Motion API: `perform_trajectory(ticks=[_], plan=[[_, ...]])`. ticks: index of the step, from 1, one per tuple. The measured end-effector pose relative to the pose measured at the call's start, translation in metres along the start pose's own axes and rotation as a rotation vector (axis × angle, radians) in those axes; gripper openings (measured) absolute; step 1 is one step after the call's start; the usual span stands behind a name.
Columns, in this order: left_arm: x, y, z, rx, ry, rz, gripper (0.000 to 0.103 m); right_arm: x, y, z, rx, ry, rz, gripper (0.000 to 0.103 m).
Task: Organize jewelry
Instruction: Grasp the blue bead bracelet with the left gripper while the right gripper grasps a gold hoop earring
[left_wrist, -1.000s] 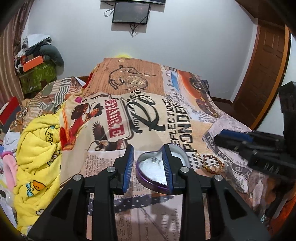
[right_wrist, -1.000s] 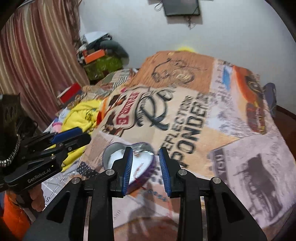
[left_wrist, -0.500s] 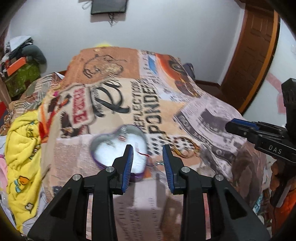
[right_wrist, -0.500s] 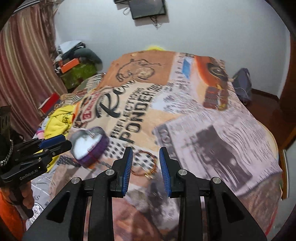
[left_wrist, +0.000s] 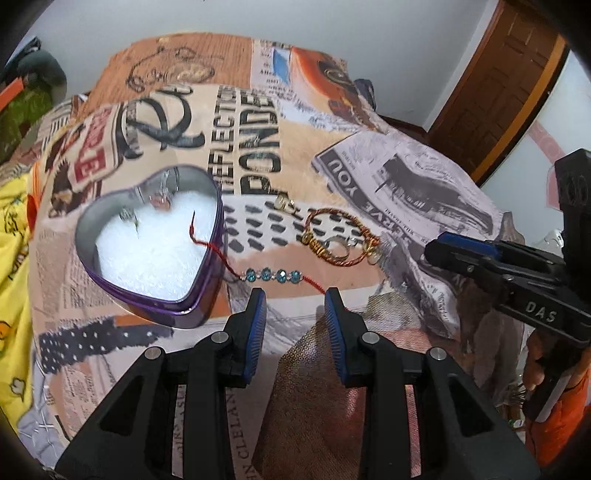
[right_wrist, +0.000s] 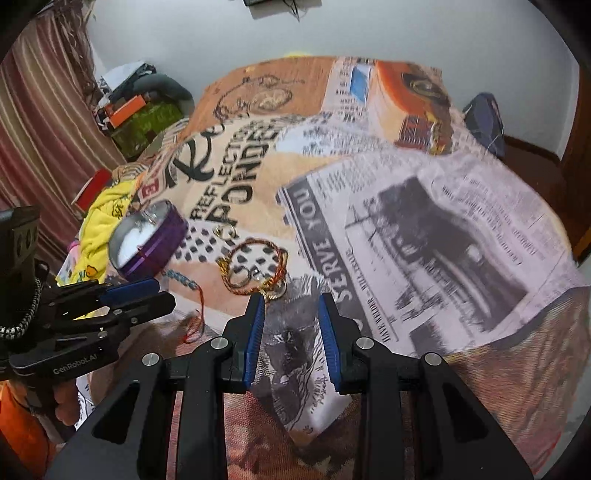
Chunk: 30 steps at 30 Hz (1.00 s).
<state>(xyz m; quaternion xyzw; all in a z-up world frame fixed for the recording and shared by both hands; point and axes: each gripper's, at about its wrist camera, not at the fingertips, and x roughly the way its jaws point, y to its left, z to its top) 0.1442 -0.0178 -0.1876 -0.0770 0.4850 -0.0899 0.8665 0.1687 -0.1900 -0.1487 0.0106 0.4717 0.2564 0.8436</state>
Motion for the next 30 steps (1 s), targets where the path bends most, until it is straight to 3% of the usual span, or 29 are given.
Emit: perform_trajectory(ticks=[12,23,25,28,29,30], plan=[[0.009,0.008,0.006,-0.036,-0.009,0.014,0.032,0.029,0.001,0.008,-0.004,0.04,0.063,0.027],[0.023,0.0,0.01,0.027,-0.034,0.052,0.032,0.043,0.017,-0.001,-0.127,0.054,0.01,0.026],[0.025,-0.004,0.009,0.048,-0.035,0.06,0.03,0.044,0.017,-0.002,-0.134,0.045,-0.006,0.02],[0.029,-0.007,0.01,0.068,-0.03,0.049,0.016,0.043,0.015,-0.001,-0.126,0.041,-0.006,0.014],[0.03,-0.007,0.01,0.068,-0.028,0.046,0.007,0.043,0.015,0.0,-0.122,0.039,-0.008,0.014],[0.031,-0.006,0.011,0.066,-0.023,0.039,0.006,0.043,0.016,0.0,-0.12,0.037,-0.012,0.012]])
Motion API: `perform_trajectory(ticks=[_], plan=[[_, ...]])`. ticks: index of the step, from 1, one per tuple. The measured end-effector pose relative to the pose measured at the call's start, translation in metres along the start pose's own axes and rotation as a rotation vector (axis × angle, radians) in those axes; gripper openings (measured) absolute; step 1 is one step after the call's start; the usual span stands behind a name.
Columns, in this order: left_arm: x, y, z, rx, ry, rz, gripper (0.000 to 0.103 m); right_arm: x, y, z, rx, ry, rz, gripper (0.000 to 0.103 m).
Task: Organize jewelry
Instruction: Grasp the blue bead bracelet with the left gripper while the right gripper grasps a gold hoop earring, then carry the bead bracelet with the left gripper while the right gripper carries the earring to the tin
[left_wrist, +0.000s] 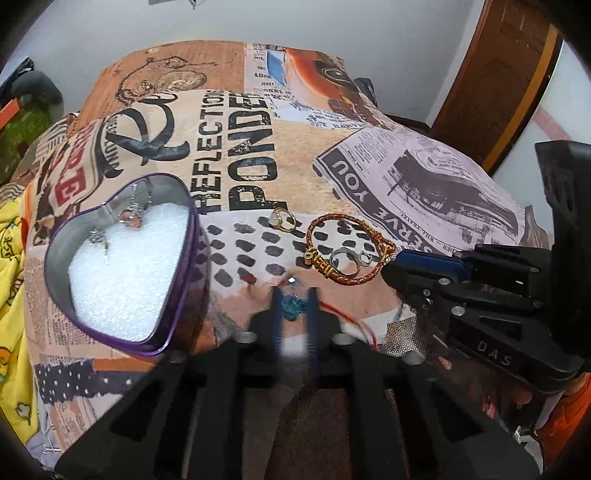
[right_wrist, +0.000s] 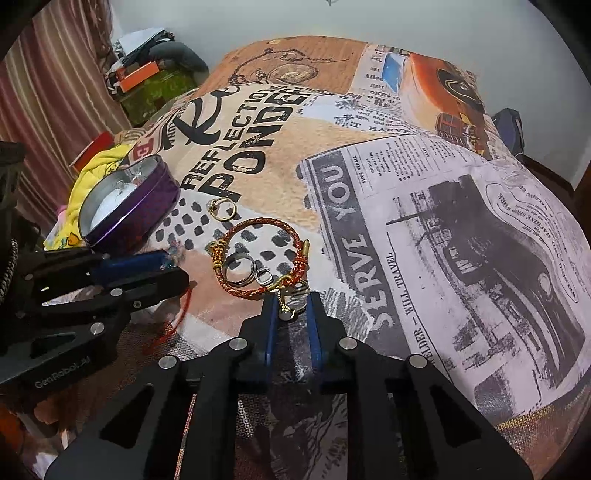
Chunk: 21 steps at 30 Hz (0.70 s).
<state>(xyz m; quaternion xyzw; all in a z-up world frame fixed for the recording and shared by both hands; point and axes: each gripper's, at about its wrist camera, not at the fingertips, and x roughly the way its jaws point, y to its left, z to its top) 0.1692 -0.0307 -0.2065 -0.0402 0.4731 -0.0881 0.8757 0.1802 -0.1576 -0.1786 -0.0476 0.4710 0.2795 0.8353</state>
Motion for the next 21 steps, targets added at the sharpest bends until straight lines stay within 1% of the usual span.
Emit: perform_trajectory(ticks=[2,8,11,15,21], plan=[[0.001,0.001,0.002,-0.006,0.001,-0.016,0.006,-0.003,-0.001,0.0,0.011,-0.006,-0.003,0.009],[-0.004,0.0,0.0,-0.017,-0.003,-0.037,0.006,-0.01,-0.005,-0.003,0.048,-0.019,0.0,0.008],[-0.012,0.001,0.0,-0.031,-0.018,-0.037,0.006,-0.018,-0.006,-0.004,0.056,-0.037,0.001,0.008],[-0.032,0.003,0.004,-0.042,-0.063,-0.033,0.006,-0.031,-0.004,-0.002,0.057,-0.069,0.003,0.008],[-0.07,0.005,0.015,-0.035,-0.156,-0.009,0.006,-0.055,0.004,0.008,0.051,-0.137,0.008,0.009]])
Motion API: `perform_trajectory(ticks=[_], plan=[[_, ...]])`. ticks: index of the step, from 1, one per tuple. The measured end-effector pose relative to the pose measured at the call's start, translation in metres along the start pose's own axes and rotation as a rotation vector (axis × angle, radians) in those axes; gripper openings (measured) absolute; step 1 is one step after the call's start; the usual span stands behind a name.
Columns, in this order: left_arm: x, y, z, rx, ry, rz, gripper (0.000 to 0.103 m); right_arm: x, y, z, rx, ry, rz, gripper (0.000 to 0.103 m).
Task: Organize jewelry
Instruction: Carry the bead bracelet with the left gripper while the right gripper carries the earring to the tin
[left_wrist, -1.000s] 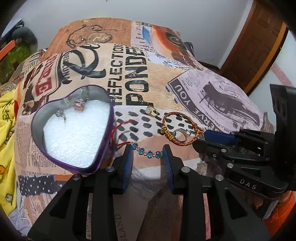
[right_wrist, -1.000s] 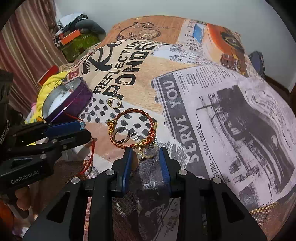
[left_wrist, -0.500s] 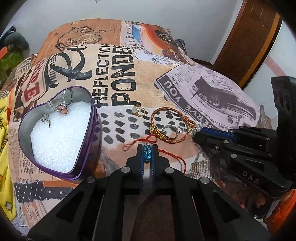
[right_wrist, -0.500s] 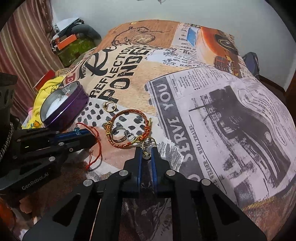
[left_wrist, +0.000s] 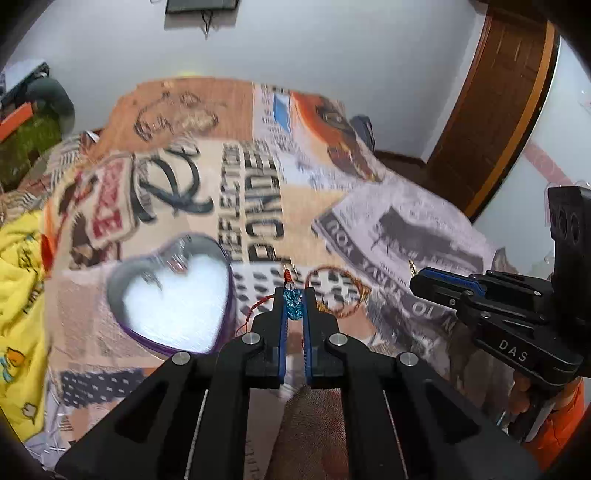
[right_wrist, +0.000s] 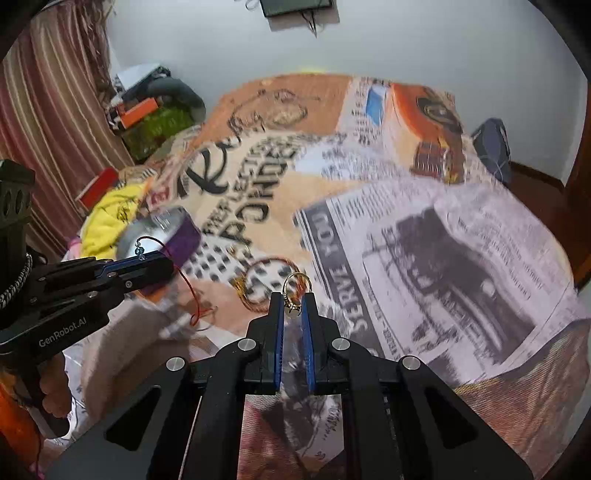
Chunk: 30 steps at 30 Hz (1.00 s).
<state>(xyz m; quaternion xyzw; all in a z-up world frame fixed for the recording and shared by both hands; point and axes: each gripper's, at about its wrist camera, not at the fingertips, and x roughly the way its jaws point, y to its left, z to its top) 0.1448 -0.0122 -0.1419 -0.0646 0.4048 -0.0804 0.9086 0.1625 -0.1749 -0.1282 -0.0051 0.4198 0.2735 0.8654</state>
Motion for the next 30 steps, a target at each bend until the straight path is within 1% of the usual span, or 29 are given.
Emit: perform_trajectory(ticks=[8,15,23,30], plan=[[-0.041,0.011,0.017,0.005,-0.109,0.053,0.006,-0.029,0.024,0.024,-0.028,-0.112,0.036,0.008],[-0.069,0.028,0.025,0.005,-0.176,0.095,0.006,-0.037,0.05,0.04,-0.062,-0.17,0.068,0.009],[-0.083,0.054,0.03,-0.006,-0.211,0.119,0.006,-0.032,0.077,0.051,-0.093,-0.186,0.099,0.009],[-0.077,0.067,0.031,0.002,-0.2,0.112,0.006,-0.007,0.098,0.055,-0.127,-0.144,0.13,0.009]])
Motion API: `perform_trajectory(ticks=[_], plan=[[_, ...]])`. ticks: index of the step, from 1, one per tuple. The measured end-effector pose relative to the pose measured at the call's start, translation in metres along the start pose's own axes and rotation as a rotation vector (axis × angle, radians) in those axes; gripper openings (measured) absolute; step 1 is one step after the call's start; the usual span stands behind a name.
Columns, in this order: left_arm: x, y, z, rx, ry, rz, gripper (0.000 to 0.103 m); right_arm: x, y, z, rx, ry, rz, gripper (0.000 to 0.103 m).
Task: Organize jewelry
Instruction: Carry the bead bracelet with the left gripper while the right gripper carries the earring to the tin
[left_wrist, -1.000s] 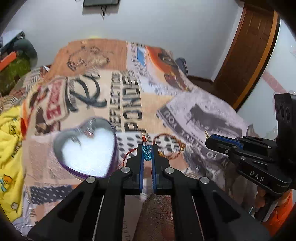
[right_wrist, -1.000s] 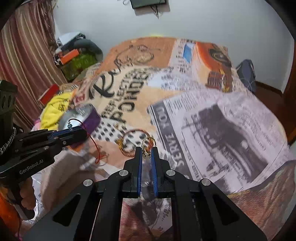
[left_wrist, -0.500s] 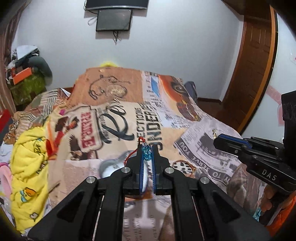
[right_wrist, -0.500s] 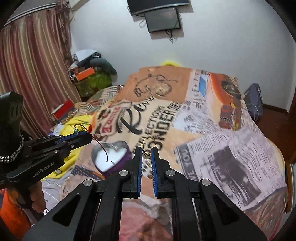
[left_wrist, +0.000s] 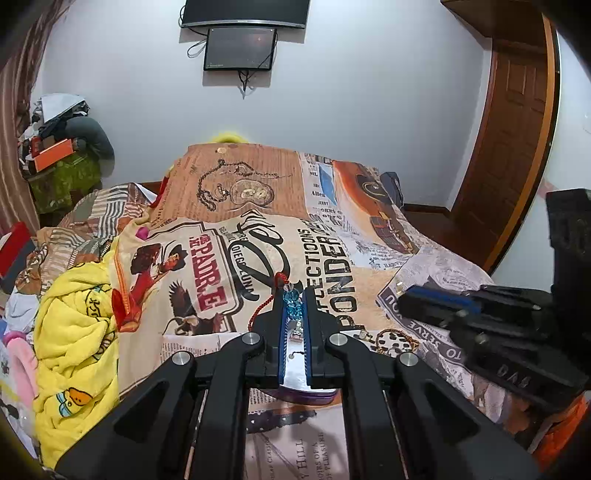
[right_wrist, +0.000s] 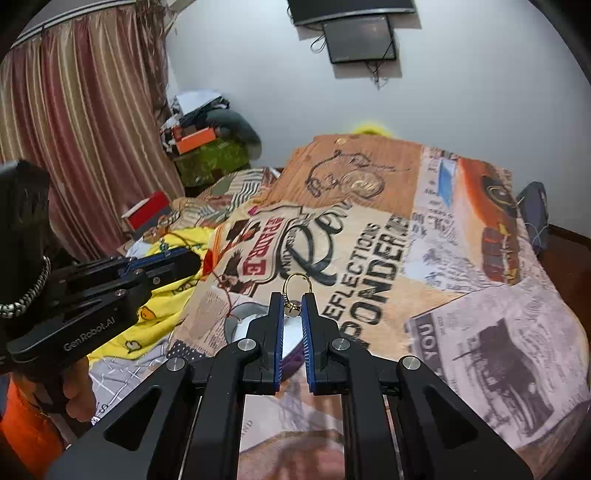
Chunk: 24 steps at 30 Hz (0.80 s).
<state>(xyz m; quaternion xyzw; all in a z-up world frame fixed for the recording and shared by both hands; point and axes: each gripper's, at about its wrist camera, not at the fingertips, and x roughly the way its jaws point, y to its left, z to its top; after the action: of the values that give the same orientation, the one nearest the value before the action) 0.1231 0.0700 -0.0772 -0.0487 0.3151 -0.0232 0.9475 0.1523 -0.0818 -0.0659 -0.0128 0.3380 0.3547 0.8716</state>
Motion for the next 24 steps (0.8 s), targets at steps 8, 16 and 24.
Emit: perform_trajectory(ticks=[8,16,24], plan=[[0.03,0.008,-0.012,0.001,0.077,-0.025,0.006,0.038,0.008,-0.012,-0.008,0.092,0.028,0.009],[0.053,0.018,-0.027,-0.007,0.157,-0.034,0.006,0.059,0.008,-0.021,-0.025,0.152,0.035,0.009],[0.066,0.024,-0.033,-0.025,0.204,-0.047,0.006,0.075,0.008,-0.026,-0.039,0.192,0.057,0.009]])
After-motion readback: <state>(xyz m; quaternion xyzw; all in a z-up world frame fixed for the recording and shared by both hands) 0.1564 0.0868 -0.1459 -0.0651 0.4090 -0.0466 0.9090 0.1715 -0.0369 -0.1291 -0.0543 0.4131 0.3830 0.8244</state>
